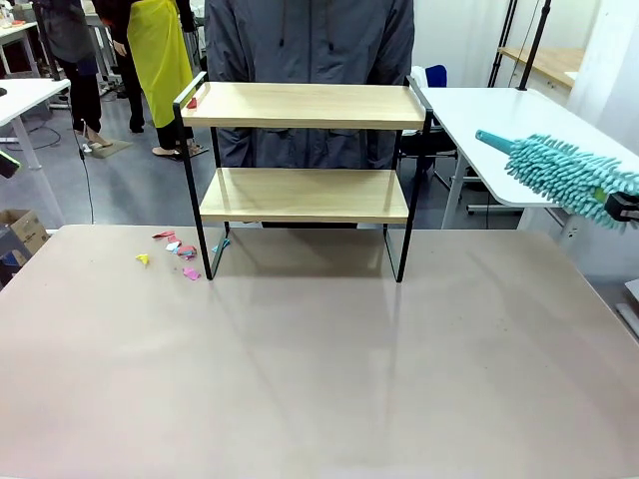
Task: Clean the shelf.
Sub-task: Hand the Duster back to the human.
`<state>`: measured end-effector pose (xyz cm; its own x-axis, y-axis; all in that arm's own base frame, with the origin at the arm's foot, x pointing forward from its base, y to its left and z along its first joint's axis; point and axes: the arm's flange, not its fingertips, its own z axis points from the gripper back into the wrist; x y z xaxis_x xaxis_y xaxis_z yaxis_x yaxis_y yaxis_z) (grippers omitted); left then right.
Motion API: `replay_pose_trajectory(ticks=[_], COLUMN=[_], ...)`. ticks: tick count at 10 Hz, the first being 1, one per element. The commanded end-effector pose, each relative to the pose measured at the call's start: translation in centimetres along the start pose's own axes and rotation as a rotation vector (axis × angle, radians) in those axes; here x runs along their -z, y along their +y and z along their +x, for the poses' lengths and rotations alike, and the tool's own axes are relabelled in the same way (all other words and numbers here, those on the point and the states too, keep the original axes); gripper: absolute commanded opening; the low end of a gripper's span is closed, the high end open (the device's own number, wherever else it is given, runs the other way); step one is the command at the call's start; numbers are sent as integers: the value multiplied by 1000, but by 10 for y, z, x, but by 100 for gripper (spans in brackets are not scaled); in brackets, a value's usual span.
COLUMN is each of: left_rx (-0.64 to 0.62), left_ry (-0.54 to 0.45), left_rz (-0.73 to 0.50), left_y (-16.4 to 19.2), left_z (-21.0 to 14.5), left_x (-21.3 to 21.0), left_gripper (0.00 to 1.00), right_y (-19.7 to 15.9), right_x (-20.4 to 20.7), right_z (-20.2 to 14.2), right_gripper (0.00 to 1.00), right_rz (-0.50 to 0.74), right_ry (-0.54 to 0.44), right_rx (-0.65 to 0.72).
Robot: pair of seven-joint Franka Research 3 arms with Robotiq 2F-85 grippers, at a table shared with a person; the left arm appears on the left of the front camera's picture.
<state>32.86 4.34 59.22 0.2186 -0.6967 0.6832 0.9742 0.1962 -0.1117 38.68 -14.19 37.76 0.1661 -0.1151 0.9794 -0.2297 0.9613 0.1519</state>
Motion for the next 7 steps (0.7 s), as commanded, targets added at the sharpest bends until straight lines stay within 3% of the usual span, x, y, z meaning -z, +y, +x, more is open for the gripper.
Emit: replay_pose_trajectory(ticks=[1, 7], left_rx=[-6, -6], left_ry=[-21, -21], left_rz=[-7, -7], left_y=[-1, -1], left_z=[2, 2], left_x=[0, 0], left_gripper=[100, 100], right_y=[1, 1], right_x=[-2, -2], right_z=[5, 5], right_gripper=[17, 17], right_rz=[0, 0], right_ry=[7, 7], right_rx=[-1, -1])
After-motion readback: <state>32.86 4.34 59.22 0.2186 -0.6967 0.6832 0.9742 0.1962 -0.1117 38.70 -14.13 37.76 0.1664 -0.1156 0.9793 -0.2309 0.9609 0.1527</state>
